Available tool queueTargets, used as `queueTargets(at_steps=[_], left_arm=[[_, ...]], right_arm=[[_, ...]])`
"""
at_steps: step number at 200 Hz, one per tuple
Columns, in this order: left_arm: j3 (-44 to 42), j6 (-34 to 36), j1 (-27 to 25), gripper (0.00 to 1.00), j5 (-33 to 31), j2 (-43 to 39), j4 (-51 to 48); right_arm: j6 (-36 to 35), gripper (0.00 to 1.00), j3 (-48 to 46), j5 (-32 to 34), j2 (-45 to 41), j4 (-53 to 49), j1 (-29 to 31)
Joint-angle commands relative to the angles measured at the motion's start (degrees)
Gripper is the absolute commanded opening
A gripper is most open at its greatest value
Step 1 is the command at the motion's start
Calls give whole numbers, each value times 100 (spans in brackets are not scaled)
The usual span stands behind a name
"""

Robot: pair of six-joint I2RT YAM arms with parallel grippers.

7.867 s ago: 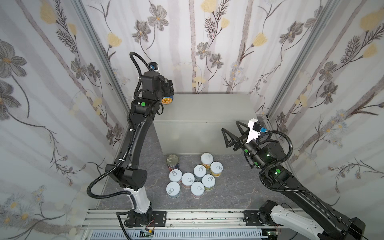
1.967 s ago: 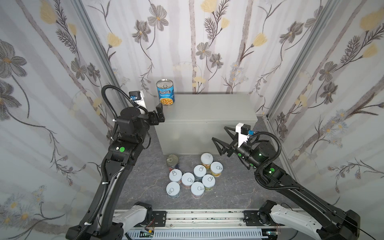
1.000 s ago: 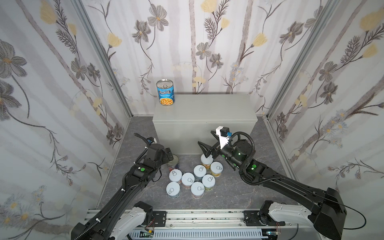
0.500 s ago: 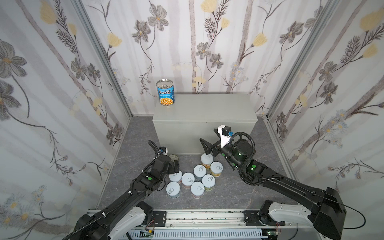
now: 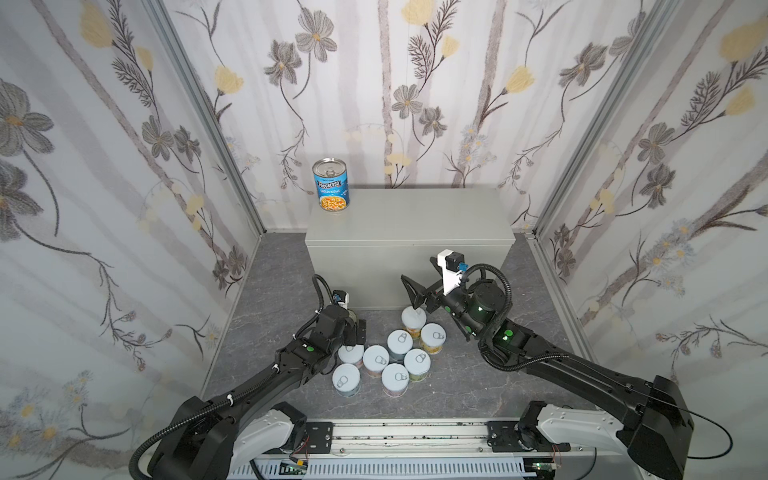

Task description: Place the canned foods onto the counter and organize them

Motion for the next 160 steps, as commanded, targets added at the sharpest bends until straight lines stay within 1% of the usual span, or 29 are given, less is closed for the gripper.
queueTargets(at_steps=[1,38,57,83,103,140,160], left_arm=[[2,118,14,100,-152,144,304],[-156,229,62,100,-220,365,885],[-201,307,148,100,-132,522,1173],[-423,240,309,100,99,693,1779],[-531,261,346,99,134,750,2046],[-546,371,391,95,333,871,2118],[-547,307,391,92,227,922,2152]], right_arm=[[-43,100,19,108,25,95,4],[-61,100,34,135,95,119,9],[-83,100,46,139,123,123,1],[-105,100,47,251,124,81,2],[-138,100,14,318,89,65,5],[-219,100,0,397,65,3,-1],[-228,100,5,404,68,5,3]])
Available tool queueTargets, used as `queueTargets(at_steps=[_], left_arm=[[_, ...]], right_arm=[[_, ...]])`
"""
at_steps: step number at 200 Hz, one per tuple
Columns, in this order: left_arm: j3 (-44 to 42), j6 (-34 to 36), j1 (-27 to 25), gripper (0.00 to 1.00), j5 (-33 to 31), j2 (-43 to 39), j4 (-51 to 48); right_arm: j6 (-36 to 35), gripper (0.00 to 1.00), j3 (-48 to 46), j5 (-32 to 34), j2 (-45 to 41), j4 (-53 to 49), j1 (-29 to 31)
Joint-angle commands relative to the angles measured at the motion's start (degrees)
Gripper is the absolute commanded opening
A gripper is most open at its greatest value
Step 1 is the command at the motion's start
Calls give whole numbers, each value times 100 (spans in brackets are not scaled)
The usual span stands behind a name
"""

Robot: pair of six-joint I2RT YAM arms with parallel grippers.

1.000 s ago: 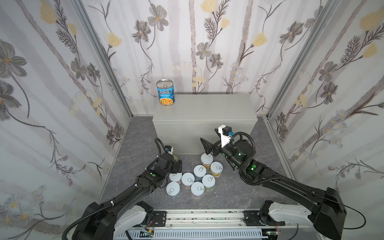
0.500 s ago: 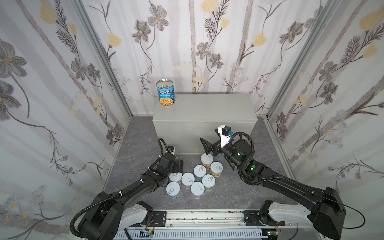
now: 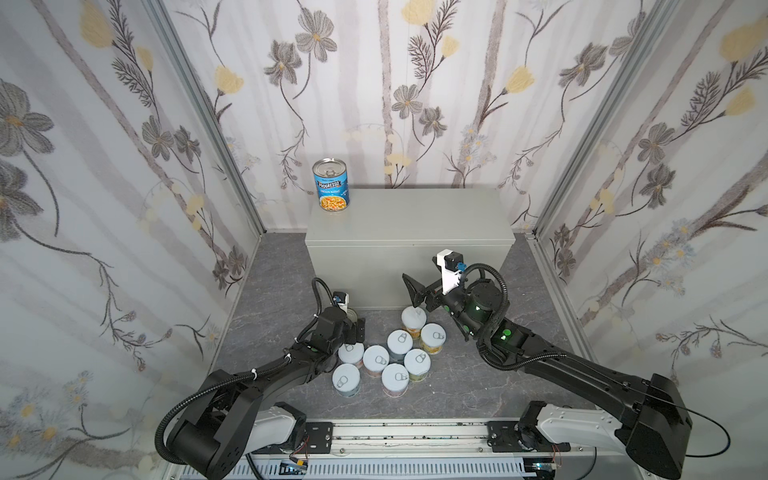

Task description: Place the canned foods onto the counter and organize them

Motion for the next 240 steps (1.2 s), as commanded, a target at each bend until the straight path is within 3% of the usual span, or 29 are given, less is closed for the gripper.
queueTargets(at_steps=[1,55,84,125,205,240], left_arm=[[-16,-10,8,92,5,51,324],[-123,-82,8,80,-36,-81,355],[-150,-135,11,61,-186,-218,283],[-136,-172,8,45,-287,-348,132],[-70,-143,8,0,-397,-745,-188],[39,-297,8,0,-488,-966,-506]], right_arm=[[-101,100,6,110,-8,46,5],[-136,100,23,120,1,41,6],[-162,100,55,113,27,42,7],[-161,100,52,94,38,41,7],[-187,100,81,-61,110,49,3],[-189,100,85,-186,116,85,6]])
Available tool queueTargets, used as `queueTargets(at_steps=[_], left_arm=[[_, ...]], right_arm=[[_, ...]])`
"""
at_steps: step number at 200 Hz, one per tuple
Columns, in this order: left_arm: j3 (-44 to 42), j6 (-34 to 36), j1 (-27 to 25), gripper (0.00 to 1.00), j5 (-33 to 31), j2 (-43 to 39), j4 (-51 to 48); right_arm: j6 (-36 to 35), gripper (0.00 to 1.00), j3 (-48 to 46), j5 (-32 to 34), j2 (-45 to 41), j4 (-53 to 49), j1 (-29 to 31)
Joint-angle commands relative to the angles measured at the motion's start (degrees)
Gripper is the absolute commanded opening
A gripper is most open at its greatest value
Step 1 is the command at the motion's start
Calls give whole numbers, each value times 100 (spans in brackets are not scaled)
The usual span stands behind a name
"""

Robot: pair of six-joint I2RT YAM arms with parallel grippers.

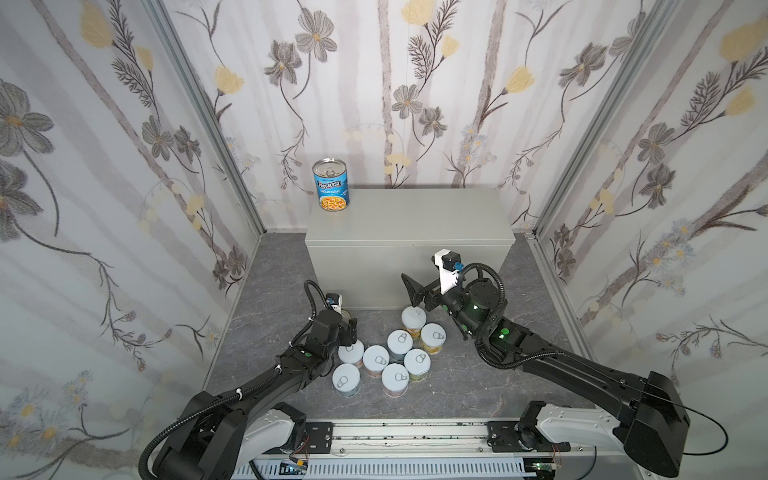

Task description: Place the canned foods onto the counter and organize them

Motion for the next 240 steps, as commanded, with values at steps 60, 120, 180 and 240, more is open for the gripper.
queueTargets(at_steps=[60,120,180,240], left_arm=[[351,-351,6,0,-395,-700,-530],[675,-441,4,0,-695,-1314,-1364],[1529,-608,8,0,-764,-1481,-2703],[2485,-845,13,0,-834,-1578,-3695]], right_arm=[[-139,100,3,-1198,26,298,16],[-137,100,12,-1229,101,506,29],[-111,100,-20,-1143,158,776,37],[-139,100,-160,-1188,93,1106,42]])
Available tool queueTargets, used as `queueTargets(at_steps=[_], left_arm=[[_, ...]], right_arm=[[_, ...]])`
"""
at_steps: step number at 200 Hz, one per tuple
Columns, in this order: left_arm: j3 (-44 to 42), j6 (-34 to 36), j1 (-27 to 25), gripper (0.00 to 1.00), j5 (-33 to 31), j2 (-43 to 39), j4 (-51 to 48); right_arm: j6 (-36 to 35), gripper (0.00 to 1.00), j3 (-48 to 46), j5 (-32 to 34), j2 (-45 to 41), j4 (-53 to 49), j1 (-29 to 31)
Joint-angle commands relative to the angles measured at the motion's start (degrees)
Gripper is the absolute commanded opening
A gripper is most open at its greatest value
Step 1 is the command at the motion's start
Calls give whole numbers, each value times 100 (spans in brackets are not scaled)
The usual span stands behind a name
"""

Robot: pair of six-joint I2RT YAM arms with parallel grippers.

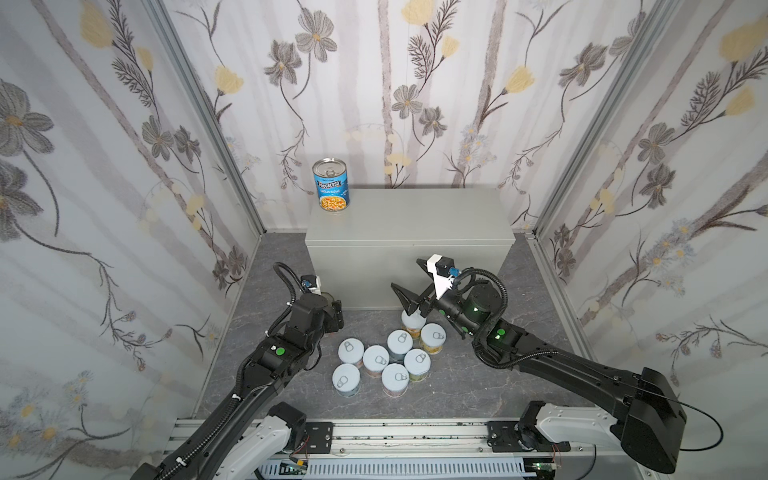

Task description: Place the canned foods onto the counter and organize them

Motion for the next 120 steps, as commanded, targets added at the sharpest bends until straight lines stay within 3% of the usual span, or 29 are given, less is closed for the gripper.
queueTargets(at_steps=[1,120], left_arm=[[398,-218,6,0,-229,-15,-192],[2756,-29,5,0,-241,170,-2054]], right_arm=[[-55,100,-38,13,-43,407,3],[-109,100,-530,470,-238,805,2]])
